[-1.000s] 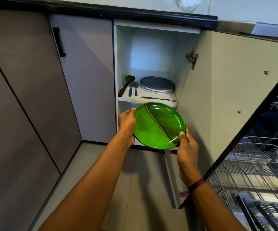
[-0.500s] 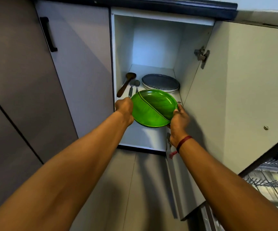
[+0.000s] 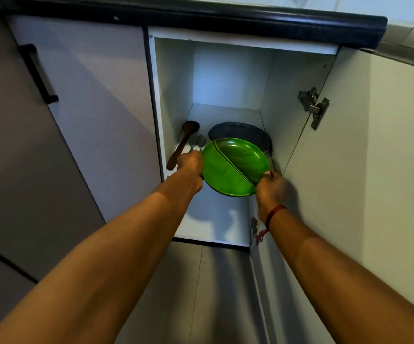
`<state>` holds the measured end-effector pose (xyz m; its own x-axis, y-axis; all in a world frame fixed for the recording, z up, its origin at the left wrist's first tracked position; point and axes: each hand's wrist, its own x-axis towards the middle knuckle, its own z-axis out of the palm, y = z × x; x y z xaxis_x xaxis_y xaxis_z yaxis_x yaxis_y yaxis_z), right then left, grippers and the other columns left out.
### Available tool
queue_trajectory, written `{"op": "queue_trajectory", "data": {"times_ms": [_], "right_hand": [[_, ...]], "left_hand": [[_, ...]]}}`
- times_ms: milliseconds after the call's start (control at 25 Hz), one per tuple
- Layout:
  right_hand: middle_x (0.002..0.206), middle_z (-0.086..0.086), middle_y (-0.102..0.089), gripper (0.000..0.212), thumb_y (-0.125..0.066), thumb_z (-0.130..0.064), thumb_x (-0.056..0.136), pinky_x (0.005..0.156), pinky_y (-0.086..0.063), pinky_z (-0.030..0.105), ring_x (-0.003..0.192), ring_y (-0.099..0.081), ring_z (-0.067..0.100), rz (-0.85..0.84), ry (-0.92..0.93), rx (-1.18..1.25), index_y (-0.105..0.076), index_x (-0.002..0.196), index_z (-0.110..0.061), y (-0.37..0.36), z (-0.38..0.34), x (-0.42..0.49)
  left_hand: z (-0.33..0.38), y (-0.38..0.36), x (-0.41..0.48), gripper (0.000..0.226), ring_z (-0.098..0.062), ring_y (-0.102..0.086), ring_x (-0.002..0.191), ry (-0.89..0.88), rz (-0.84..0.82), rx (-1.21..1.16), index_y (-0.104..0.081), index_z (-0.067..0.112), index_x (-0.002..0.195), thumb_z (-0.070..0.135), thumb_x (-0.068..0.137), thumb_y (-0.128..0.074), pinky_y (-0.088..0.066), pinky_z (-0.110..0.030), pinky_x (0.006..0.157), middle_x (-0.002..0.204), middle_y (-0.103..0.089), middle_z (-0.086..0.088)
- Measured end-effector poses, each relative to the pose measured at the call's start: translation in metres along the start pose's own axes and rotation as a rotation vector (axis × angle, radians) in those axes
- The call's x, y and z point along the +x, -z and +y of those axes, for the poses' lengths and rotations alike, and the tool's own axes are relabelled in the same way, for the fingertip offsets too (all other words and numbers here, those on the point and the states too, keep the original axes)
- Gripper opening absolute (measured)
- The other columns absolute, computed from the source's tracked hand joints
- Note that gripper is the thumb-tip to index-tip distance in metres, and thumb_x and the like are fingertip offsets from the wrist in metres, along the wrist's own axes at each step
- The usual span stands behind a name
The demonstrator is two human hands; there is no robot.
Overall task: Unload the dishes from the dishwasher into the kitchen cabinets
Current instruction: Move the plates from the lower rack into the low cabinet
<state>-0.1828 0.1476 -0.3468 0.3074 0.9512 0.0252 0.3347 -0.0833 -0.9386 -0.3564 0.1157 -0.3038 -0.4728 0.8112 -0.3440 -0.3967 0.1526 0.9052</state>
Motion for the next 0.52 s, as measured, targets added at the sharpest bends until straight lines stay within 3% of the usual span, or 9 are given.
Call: {"op": "queue_trajectory", "data": {"times_ms": [160,240,320,520], "right_hand": [[0.1,0.019,-0.069,0.031,-0.045,-0.025,0.094,0.081,-0.054,0.048,0.092,-0.065,0.036,0.001,-0.009,-0.042,-0.069,0.103,-0.006,-0.01,-0.023,0.03],[0.096,0.018,-0.069,0.03,-0.046,-0.022,0.095,0.078,-0.055,0.046,0.088,-0.065,0.034,-0.008,0.011,-0.017,-0.07,0.099,-0.005,-0.015,-0.034,0.045],[0.088,0.016,-0.069,0.025,-0.047,-0.019,0.094,0.076,-0.055,0.046,0.081,-0.065,0.032,-0.012,0.006,0.046,-0.068,0.088,-0.008,-0.023,-0.041,0.064],[0.068,0.009,-0.058,0.033,-0.049,-0.036,0.086,0.066,-0.053,0.043,0.068,-0.06,0.026,-0.035,-0.079,-0.008,-0.066,0.072,-0.012,-0.043,-0.047,0.111]], "left_hand": [[0.019,-0.016,0.029,0.028,-0.03,-0.068,0.094,0.063,0.085,-0.072,-0.061,0.004,0.121,0.015,0.096,-0.053,-0.055,-0.029,0.057,0.115,-0.068,-0.015],[0.027,-0.022,0.042,0.031,-0.032,-0.065,0.103,0.06,0.042,-0.037,-0.058,0.003,0.126,0.01,0.098,-0.049,-0.055,-0.028,0.064,0.124,-0.063,-0.018],[0.032,-0.029,0.054,0.033,-0.033,-0.06,0.116,0.049,0.026,0.016,-0.055,0.002,0.129,0.006,0.097,-0.049,-0.053,-0.033,0.082,0.13,-0.059,-0.017],[0.045,-0.046,0.083,0.032,-0.023,-0.062,0.086,0.013,0.075,0.035,-0.058,-0.003,0.124,0.001,0.093,-0.055,-0.052,-0.036,0.085,0.111,-0.065,-0.018]]}}
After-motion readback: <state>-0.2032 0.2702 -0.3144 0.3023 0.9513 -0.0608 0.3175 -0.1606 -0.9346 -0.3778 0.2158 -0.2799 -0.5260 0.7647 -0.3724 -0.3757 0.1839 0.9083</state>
